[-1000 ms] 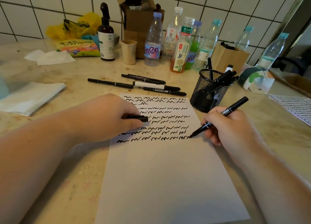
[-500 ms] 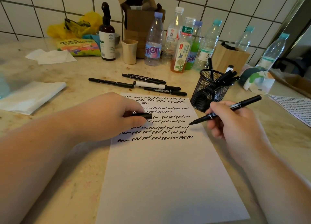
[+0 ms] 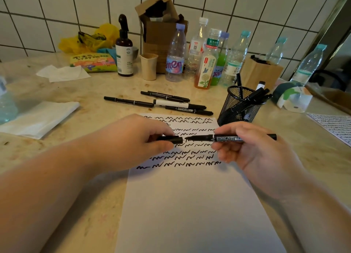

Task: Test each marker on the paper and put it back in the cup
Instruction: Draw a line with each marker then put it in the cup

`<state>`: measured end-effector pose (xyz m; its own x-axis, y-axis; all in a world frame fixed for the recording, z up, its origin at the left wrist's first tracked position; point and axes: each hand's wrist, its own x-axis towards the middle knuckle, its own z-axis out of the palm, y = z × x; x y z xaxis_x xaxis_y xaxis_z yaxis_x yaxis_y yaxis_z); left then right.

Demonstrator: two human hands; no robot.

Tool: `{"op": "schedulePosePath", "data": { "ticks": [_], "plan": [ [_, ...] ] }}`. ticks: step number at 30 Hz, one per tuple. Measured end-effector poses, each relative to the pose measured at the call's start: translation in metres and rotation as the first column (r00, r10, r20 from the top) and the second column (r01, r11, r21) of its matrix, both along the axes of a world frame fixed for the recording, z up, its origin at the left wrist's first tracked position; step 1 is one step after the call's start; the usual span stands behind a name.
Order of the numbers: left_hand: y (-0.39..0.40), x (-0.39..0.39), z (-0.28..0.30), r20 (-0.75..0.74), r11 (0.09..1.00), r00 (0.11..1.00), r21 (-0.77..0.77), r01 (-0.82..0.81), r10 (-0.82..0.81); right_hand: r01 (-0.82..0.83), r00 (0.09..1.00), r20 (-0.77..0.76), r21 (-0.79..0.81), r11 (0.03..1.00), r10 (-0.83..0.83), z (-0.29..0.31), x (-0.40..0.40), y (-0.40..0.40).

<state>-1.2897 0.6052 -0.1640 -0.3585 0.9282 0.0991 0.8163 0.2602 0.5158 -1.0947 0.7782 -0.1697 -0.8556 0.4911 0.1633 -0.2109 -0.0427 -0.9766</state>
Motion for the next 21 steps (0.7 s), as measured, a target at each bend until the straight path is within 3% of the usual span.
{"op": "schedulePosePath", "data": {
  "ticks": [13, 21],
  "plan": [
    [0.0012, 0.0050, 0.0047, 0.017, 1.000, 1.000, -0.004, 0.005, -0.005, 0.058, 0.994, 0.081, 0.230, 0.971, -0.079, 0.0017, -0.0013, -0.0070],
    [0.0050, 0.0087, 0.0025, 0.003, 0.998, 0.999, -0.042, -0.037, 0.037, 0.012, 0.989, 0.131, 0.378, 0.926, -0.066, -0.0053, -0.0039, -0.0078]
  ]
}}
